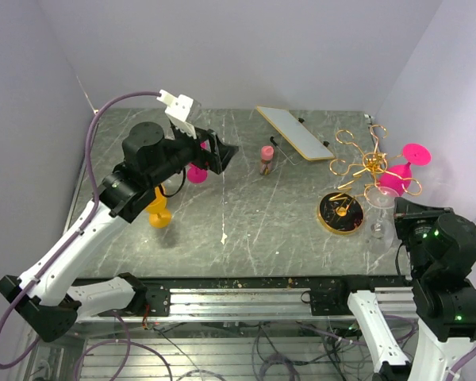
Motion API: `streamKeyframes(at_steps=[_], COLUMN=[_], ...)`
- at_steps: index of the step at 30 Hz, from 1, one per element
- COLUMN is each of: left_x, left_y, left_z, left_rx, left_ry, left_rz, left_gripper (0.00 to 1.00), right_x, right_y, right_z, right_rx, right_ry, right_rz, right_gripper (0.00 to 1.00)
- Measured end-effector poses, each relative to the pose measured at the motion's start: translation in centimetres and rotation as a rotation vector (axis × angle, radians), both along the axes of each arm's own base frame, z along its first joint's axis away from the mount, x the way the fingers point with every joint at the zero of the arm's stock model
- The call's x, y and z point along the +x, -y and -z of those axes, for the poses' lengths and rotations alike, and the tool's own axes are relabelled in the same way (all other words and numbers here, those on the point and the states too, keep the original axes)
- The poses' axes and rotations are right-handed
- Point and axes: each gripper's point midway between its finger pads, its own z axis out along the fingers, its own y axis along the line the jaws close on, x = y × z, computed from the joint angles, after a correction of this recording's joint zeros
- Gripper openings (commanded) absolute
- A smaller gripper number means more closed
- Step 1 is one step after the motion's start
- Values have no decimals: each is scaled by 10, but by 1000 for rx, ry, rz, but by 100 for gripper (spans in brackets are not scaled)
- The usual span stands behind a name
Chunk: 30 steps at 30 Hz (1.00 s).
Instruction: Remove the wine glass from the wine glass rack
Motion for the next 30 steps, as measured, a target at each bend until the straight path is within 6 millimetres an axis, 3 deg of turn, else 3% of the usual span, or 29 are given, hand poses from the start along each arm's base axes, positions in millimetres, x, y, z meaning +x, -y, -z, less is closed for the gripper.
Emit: streamKeyframes(at_steps=[11, 23, 30], left_x=[-4, -28, -32], left_y=[29, 20, 22], left_z=[20, 65, 64], left_rx=[-67, -186, -265], left_ry=[-127, -283, -332], left_rz=[110, 100, 98], left_gripper=[99, 99, 100], right_x=[4, 39, 62], right_y=[-37, -88, -104], right_z=[5, -14, -25], right_rx=[51, 169, 204], right_ry=[12, 125, 157], right_rz=[-203, -465, -549], right_gripper=[0, 0, 0])
